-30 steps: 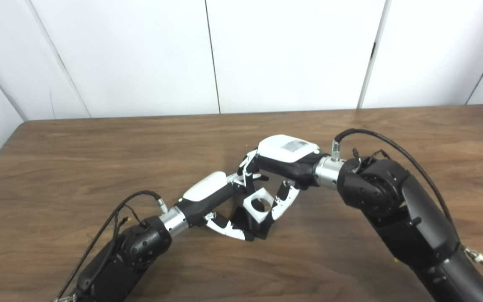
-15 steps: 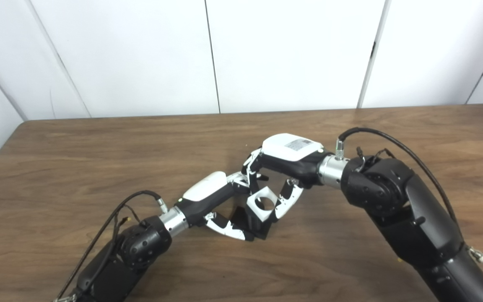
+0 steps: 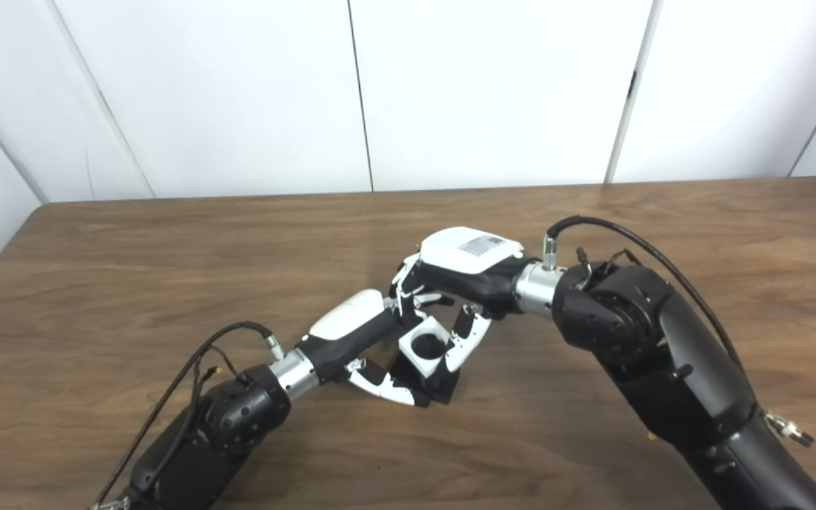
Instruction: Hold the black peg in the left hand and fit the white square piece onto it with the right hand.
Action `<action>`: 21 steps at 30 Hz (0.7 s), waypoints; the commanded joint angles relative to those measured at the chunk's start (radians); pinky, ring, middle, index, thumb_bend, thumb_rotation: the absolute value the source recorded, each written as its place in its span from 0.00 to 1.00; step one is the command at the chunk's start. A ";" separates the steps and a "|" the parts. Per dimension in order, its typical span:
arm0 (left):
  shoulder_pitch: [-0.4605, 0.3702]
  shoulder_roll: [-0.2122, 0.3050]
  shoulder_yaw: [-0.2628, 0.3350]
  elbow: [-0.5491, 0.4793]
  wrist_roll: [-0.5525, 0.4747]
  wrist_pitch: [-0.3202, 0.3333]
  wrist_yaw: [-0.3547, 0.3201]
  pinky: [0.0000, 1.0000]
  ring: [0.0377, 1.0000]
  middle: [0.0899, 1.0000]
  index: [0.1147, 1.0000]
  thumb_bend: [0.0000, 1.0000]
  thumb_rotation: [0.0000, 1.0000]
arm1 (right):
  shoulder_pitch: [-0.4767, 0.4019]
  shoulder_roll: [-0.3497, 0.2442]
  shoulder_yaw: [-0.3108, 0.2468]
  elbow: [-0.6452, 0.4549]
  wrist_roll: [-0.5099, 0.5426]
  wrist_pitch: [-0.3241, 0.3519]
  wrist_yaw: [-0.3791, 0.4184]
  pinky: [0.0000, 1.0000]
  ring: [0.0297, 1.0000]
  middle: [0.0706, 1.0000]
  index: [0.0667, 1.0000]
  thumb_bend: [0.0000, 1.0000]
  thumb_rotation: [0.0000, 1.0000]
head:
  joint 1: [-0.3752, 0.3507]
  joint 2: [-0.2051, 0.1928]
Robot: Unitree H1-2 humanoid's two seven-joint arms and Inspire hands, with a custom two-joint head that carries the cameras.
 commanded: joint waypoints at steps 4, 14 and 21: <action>-0.010 0.010 -0.015 0.010 0.046 0.006 -0.020 0.95 1.00 0.93 0.43 0.52 0.08 | -0.053 0.014 -0.004 -0.022 0.006 -0.007 -0.013 0.92 0.89 0.78 0.45 0.52 0.14 | 0.004 0.003; -0.007 0.021 -0.006 0.002 0.031 -0.004 -0.023 0.95 1.00 0.93 0.43 0.52 0.08 | -0.043 0.007 -0.005 -0.006 0.006 -0.014 -0.020 0.92 0.88 0.78 0.44 0.52 0.14 | -0.003 0.005; -0.006 0.026 0.000 -0.012 0.028 0.007 -0.033 0.95 1.00 0.93 0.43 0.52 0.08 | -0.030 -0.004 -0.012 0.002 0.011 -0.028 -0.029 0.92 0.88 0.78 0.44 0.52 0.14 | -0.002 0.005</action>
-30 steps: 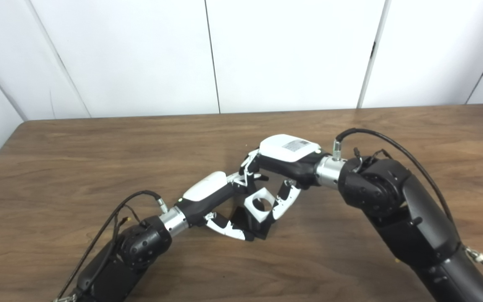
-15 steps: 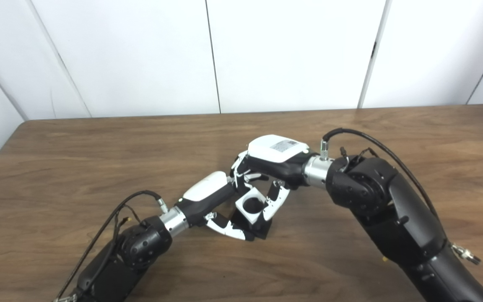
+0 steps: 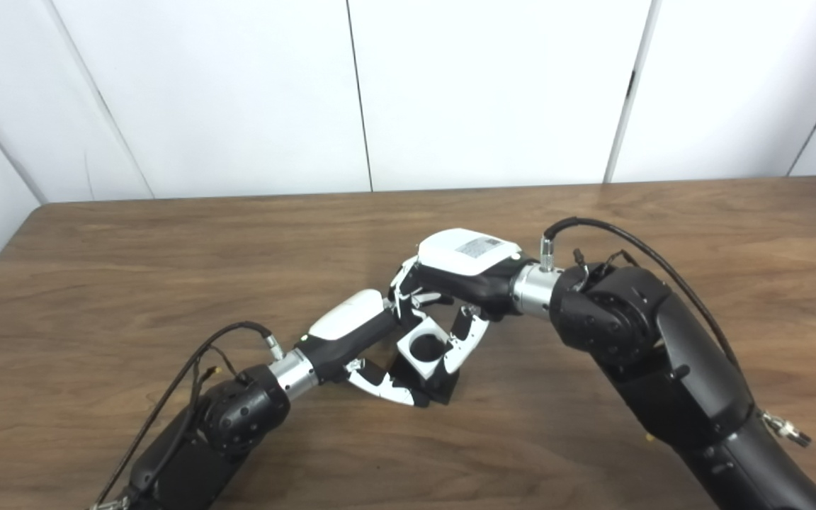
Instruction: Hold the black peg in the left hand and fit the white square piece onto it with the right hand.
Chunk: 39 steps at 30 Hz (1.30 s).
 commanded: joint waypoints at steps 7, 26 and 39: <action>-0.004 0.023 -0.003 -0.030 0.028 0.040 -0.045 0.96 1.00 0.93 0.43 0.52 0.08 | -0.020 -0.020 -0.018 -0.007 0.015 -0.031 -0.034 0.92 0.88 0.78 0.44 0.52 0.14 | -0.002 0.005; -0.002 0.011 -0.008 -0.023 0.038 0.034 -0.037 0.97 1.00 0.92 0.43 0.52 0.08 | -0.019 -0.030 -0.018 -0.023 0.023 0.016 -0.003 0.94 0.90 0.85 0.74 0.91 0.31 | 0.002 0.011; -0.004 0.011 -0.010 -0.014 0.035 0.031 -0.038 0.97 1.00 0.93 0.43 0.52 0.08 | -0.018 -0.034 -0.018 -0.023 0.016 0.023 0.004 0.94 0.90 0.86 0.75 0.92 0.33 | 0.000 0.011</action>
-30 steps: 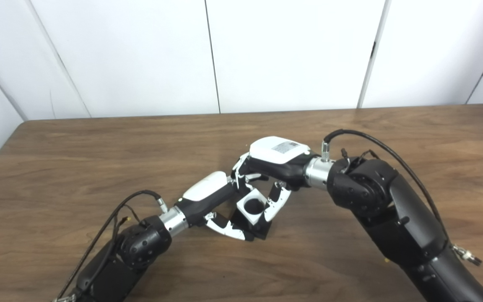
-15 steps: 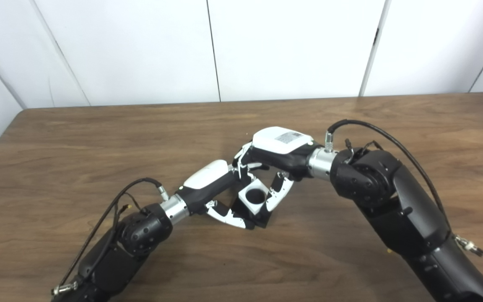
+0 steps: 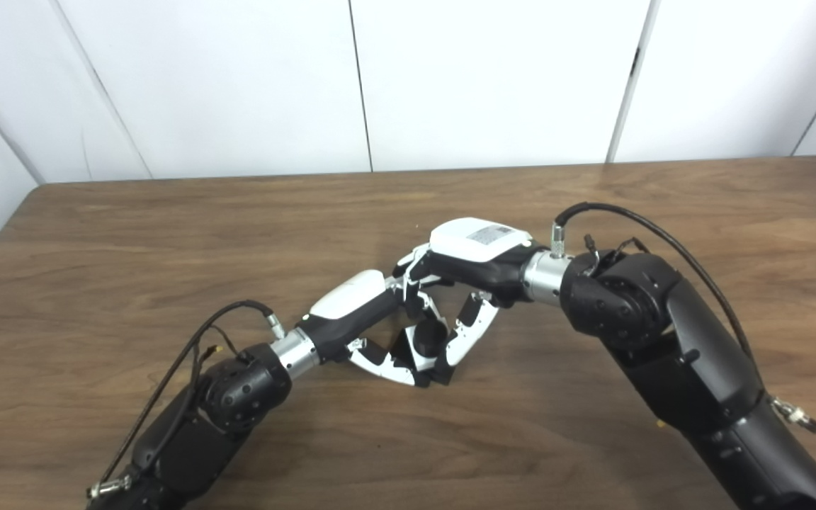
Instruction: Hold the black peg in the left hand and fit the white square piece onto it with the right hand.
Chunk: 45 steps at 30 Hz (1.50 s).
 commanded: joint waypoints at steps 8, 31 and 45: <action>-0.005 0.011 -0.008 0.015 0.034 -0.006 -0.011 0.96 1.00 0.93 0.43 0.52 0.08 | -0.032 -0.016 -0.022 -0.026 0.006 0.009 -0.007 0.95 0.90 0.85 0.74 0.92 0.32 | 0.000 -0.003; 0.011 0.018 -0.003 0.018 0.019 -0.011 -0.022 0.96 1.00 0.93 0.43 0.52 0.08 | -0.167 -0.103 -0.194 -0.022 0.091 0.055 -0.028 0.82 0.87 0.85 0.74 0.86 0.31 | -0.023 -0.023; 0.012 0.020 -0.003 0.026 0.027 -0.022 -0.017 0.98 1.00 0.93 0.43 0.52 0.08 | -0.097 -0.064 -0.282 -0.054 0.099 0.118 -0.156 0.65 0.79 0.80 0.70 0.77 0.18 | -0.028 -0.031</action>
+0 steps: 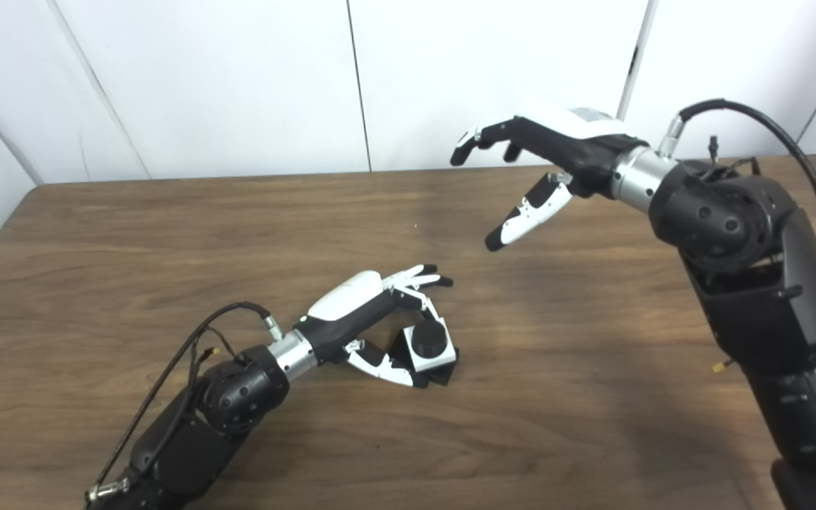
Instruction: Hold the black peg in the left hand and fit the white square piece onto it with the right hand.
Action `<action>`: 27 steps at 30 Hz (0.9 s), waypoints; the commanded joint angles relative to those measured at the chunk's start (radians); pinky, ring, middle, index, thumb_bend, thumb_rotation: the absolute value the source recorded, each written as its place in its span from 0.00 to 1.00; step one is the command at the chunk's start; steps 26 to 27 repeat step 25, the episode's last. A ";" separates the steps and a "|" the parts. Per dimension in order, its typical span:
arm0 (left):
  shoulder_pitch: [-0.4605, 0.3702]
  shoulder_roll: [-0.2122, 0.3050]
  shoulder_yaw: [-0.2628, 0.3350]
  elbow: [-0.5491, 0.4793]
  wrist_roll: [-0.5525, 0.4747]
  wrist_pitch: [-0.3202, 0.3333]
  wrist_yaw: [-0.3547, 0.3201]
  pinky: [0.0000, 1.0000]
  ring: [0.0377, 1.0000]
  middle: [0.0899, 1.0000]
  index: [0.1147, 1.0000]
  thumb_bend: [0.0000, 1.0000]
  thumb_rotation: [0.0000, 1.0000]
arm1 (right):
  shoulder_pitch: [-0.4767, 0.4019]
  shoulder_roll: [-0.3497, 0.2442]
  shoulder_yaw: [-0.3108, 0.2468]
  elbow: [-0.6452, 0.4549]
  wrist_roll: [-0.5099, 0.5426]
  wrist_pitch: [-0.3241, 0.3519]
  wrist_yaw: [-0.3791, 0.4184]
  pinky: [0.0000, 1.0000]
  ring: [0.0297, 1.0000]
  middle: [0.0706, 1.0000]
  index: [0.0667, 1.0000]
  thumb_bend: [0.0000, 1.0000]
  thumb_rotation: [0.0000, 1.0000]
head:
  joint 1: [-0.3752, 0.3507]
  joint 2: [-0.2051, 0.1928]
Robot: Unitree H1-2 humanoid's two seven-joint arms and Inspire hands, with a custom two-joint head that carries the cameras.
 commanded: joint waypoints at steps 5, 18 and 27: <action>0.004 0.022 -0.009 0.007 0.033 0.024 -0.030 0.97 1.00 0.94 0.57 0.74 0.19 | 0.028 0.030 -0.045 -0.030 -0.012 0.010 -0.138 0.63 0.77 0.78 0.71 0.77 0.16 | -0.004 -0.002; 0.073 0.021 0.066 -0.092 -0.028 0.159 -0.040 0.87 1.00 0.98 1.00 1.00 0.39 | 0.154 0.060 -0.082 -0.021 -0.003 0.009 -0.274 0.62 0.76 0.78 0.71 0.75 0.19 | -0.021 -0.012; 0.166 -0.020 0.160 -0.119 -0.043 0.110 0.097 0.82 0.93 0.93 0.97 0.92 0.71 | 0.237 0.106 -0.115 -0.016 0.033 0.004 -0.360 0.67 0.76 0.75 0.71 0.75 0.19 | -0.028 -0.021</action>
